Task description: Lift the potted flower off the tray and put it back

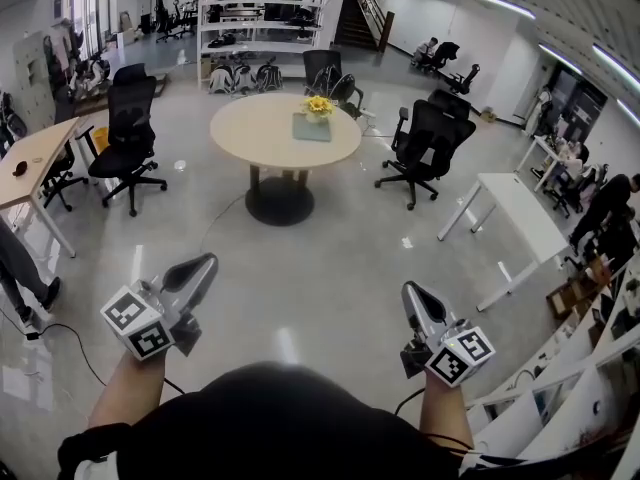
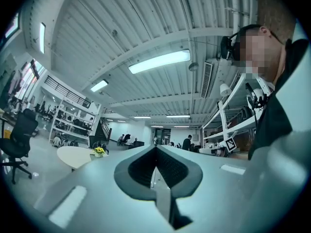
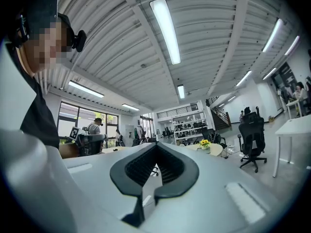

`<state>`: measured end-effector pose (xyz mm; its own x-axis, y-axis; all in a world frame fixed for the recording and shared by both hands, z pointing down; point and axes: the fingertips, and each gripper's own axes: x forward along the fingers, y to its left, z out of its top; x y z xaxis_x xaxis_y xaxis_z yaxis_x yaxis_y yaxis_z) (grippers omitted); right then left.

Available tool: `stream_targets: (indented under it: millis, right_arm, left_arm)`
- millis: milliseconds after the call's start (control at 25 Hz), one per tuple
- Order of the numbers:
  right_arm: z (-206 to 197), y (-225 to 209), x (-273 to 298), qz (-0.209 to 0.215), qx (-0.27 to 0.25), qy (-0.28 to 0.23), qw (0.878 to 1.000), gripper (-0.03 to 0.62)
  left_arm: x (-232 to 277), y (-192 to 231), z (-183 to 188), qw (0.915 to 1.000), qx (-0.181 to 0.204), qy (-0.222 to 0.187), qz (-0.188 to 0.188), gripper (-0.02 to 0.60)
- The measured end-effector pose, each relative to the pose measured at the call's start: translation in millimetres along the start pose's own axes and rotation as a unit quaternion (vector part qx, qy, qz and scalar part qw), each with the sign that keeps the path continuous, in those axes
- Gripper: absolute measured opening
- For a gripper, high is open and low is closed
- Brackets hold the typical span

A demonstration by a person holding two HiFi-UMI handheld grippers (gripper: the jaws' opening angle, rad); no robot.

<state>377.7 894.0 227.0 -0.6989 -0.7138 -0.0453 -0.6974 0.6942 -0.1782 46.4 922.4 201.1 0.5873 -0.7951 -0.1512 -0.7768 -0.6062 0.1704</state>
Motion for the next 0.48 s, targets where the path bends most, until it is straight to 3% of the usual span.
stream_targets:
  millis: [280, 480]
  right_arm:
    - [-11.4, -15.5, -13.8, 0.008, 0.01, 0.009, 1.0, 0.014]
    - [-13.6, -15.0, 1.2, 0.009, 0.012, 0.014, 1.0, 0.014]
  left_arm:
    - [16.8, -24.1, -17.0, 0.9998, 0.001, 0.02, -0.007, -0.006]
    - [20.9, -9.7, -17.6, 0.9997, -0.003, 0.021, -0.011, -0.008]
